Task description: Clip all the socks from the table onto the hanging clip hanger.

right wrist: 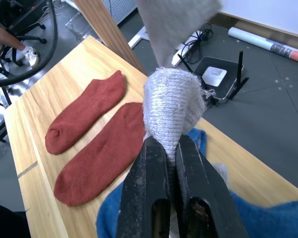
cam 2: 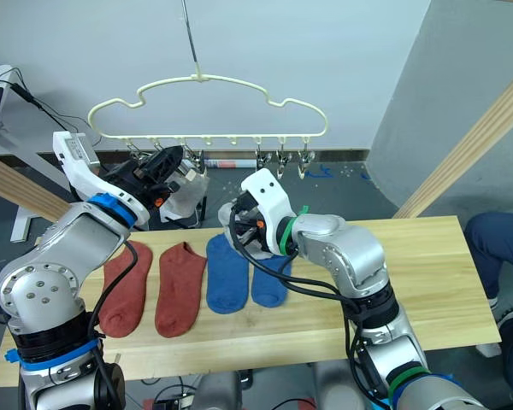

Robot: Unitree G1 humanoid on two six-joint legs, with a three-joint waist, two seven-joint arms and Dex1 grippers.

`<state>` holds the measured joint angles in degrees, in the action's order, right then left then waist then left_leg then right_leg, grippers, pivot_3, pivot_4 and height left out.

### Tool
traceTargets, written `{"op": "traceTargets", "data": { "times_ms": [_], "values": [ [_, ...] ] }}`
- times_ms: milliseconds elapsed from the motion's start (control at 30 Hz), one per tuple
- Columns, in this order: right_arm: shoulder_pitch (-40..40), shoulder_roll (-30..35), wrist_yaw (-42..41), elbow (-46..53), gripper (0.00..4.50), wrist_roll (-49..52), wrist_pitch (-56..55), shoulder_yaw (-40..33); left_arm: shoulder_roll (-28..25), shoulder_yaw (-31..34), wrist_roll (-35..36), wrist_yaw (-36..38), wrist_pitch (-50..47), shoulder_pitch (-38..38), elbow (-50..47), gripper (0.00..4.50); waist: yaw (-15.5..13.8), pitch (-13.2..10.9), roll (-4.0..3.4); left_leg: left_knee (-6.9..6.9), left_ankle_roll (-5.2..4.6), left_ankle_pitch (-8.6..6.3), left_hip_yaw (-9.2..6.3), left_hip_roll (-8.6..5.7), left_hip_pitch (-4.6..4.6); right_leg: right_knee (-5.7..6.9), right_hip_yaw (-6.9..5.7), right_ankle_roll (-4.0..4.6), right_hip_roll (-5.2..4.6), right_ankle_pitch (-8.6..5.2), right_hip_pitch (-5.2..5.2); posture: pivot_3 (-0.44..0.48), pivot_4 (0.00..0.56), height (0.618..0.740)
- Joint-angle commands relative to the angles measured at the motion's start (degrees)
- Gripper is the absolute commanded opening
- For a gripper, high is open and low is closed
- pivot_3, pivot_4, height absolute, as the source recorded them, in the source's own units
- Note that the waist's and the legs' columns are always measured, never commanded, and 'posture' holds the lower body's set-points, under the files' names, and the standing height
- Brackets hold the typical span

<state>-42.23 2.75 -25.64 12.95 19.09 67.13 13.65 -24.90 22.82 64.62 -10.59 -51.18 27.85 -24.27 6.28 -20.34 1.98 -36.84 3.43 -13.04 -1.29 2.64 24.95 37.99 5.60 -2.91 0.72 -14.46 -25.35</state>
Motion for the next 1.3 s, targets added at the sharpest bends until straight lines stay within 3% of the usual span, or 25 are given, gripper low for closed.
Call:
{"op": "traceTargets", "data": {
  "times_ms": [33,167,733,1300],
  "values": [
    [-1.81,-1.23,0.11,0.14,0.01,0.62,-2.30,0.58,-0.37,1.27,1.81,-1.47,0.10,0.00,-0.28,0.18,0.06,0.00,0.00,0.00,0.00,0.00,0.00,0.00,0.00,0.01,0.00,0.00,0.00,0.00,0.00,-0.149,0.382,0.740],
    [-4.32,-3.46,-0.11,-3.05,0.01,0.56,-4.77,1.69,0.23,1.58,4.53,-3.86,0.37,0.47,0.46,0.18,0.27,0.00,0.00,0.01,0.00,0.00,-0.02,0.07,-0.01,0.06,-0.03,0.01,0.09,0.00,-0.03,-0.149,0.382,0.740],
    [-12.44,-7.51,-1.97,-15.29,0.01,-0.54,-13.87,3.55,0.04,-0.62,4.15,-4.52,1.57,-0.32,-0.88,0.18,0.10,0.00,0.00,0.01,0.02,-0.01,-0.01,0.05,0.02,0.05,-0.04,0.02,0.05,0.01,-0.05,-0.124,0.363,0.740],
    [-17.15,-5.92,-3.95,-22.49,0.01,-2.69,-19.34,1.85,-0.58,-0.93,4.03,-4.06,2.11,-1.02,-0.98,0.18,0.00,0.01,0.00,0.01,0.03,-0.02,-0.02,0.06,0.04,0.06,-0.05,0.04,0.04,0.02,-0.06,-0.127,0.353,0.740]
  ]
}}
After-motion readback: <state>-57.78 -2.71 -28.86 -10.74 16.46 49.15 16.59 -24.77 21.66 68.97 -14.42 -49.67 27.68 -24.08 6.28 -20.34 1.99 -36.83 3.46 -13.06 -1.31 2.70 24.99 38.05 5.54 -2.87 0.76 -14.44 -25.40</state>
